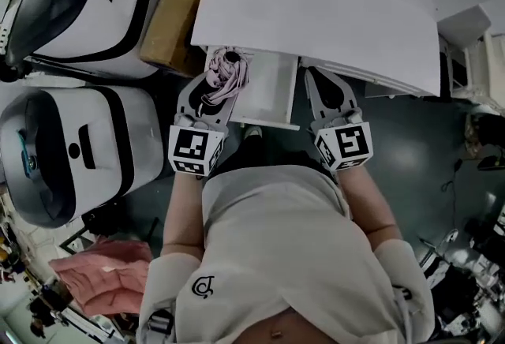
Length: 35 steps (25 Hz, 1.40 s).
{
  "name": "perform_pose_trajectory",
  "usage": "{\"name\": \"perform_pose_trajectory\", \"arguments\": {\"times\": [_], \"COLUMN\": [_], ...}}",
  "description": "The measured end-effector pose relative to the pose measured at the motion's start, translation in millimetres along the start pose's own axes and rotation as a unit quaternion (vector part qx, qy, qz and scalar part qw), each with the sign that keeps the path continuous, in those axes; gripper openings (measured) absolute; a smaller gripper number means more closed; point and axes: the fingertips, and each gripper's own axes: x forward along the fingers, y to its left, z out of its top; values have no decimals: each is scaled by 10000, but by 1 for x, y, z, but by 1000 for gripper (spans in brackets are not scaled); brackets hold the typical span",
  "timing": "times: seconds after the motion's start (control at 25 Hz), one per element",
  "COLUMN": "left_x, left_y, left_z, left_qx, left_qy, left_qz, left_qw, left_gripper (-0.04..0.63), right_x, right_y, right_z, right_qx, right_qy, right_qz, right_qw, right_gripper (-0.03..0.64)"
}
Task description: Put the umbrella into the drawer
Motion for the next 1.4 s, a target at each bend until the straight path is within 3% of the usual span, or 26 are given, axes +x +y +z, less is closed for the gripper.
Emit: {"name": "perform_pose_trajectory", "arguments": {"times": [0.16, 0.44, 0.76, 1.2, 1.4], "left_x": [43, 109, 152, 187, 201], "left_y": [3, 1, -33, -63, -71], "left_z": [-33, -102, -209, -318, -346], "left_qx": [66, 500, 388, 1080, 1212], "left_qy": [448, 1090, 2202, 3482, 3795], "left_qz": [-792, -1782, -2772, -3248, -3298], "left_qw": [9958, 9767, 9344, 8727, 8559], "left_gripper": [227, 227, 230, 233, 236], "right_x": [9, 28, 27, 5, -4], "right_y": [-12, -26, -40, -54, -54], "right_z": [-22, -58, -107, -163, -172], "right_qx": [177, 265, 519, 960, 1073], "right_qy": [162, 108, 514, 1068, 1222], "right_qz": [-645, -934, -1276, -1682, -1735], "right_qw": [9976, 9952, 9891, 9752, 9713], "right_gripper": [6, 6, 6, 6, 7]}}
